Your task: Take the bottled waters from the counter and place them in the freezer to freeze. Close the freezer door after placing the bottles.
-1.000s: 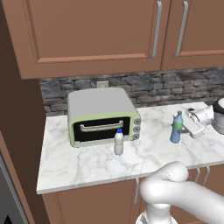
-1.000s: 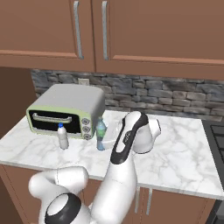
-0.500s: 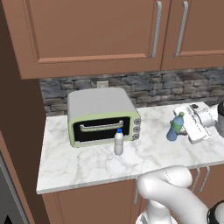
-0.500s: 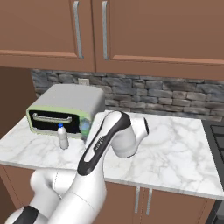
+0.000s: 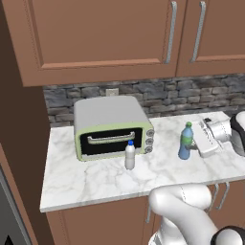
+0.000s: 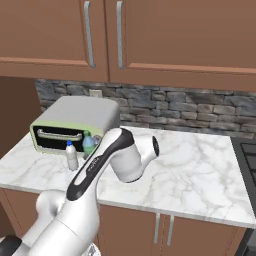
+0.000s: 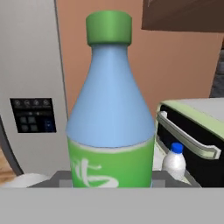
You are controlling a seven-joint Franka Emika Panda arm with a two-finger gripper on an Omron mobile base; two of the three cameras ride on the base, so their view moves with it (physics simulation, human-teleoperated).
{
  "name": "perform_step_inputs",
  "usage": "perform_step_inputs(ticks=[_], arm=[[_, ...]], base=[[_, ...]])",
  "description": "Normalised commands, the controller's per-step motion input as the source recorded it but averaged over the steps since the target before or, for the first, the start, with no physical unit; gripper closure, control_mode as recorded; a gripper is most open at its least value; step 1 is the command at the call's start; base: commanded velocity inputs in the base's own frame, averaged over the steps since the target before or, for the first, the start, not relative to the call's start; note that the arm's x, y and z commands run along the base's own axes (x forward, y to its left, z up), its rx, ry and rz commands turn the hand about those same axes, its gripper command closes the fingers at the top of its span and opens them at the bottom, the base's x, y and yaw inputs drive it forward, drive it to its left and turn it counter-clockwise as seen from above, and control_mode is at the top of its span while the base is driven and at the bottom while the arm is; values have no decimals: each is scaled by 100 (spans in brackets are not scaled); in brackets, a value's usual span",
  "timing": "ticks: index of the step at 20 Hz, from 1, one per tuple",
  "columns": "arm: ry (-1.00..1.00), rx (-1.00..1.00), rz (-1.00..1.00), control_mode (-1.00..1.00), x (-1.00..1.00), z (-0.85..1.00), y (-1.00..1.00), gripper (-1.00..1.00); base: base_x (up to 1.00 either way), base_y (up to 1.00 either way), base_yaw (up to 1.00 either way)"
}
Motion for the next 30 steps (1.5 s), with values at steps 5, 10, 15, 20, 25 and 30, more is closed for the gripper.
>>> perform_step_inputs(ticks=[5,10,15,20,25,30], arm=[[-7,1,-1,-100,-37,0,22,100],[-4,0,0,-100,-13,0,26,100],[0,17,2,-100,0,0,0,100],[0,3,7,-100,0,-11,5,100],[0,2,4,-100,-1,-6,0,100],[0,0,0,100,0,0,0,100]], base=[[0,0,0],[0,0,0],[0,0,0],[0,0,0],[0,0,0],[-18,0,1]])
